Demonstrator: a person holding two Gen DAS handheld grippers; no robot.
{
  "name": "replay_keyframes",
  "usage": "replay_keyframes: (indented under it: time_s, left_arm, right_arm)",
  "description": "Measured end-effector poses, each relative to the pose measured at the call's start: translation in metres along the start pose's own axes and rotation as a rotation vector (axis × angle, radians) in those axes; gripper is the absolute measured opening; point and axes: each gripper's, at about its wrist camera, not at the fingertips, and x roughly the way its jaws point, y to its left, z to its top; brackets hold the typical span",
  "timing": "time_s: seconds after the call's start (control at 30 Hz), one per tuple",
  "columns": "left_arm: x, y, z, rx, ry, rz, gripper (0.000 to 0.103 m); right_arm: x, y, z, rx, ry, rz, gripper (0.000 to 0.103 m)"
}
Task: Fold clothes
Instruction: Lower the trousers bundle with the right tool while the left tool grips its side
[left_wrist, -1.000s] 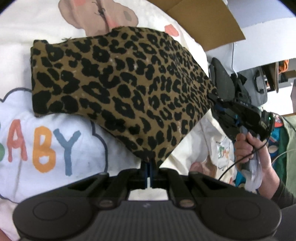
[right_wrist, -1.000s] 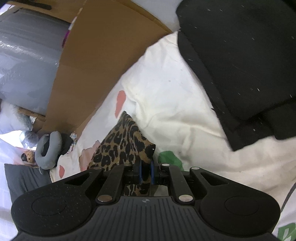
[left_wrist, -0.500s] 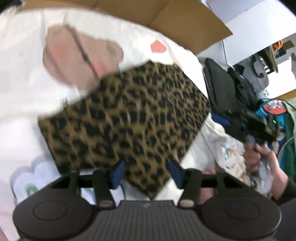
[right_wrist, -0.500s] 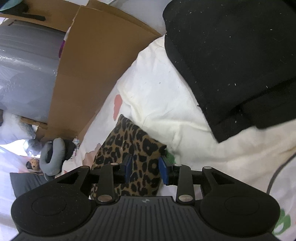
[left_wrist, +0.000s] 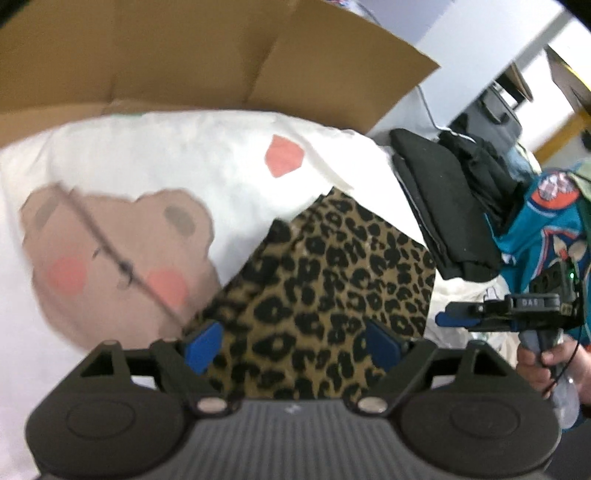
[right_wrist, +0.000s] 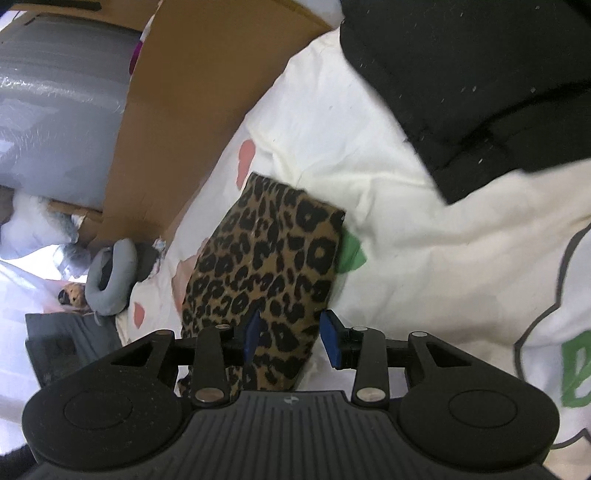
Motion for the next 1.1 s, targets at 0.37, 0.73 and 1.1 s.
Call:
replay_keyframes:
  time_s: [0.37,0.73,1.1]
  left_arm:
    - [0.039,0.002,0.029,0.048,0.039,-0.017,0.087]
    - [0.07,0.017,0.039,0.027,0.079,-0.067,0.09]
    - [0.071,0.034,0.035,0.065,0.045,-0.11,0.052]
  right_arm:
    - [0.023,-0.002,-0.014,0.03,0.01,0.025,0.06]
    - [0.043,-0.001,-0.02,0.034,-0.009,0.053,0.052]
    - [0.043,-0.004,-0.018,0.082,-0.01,0.063,0.027]
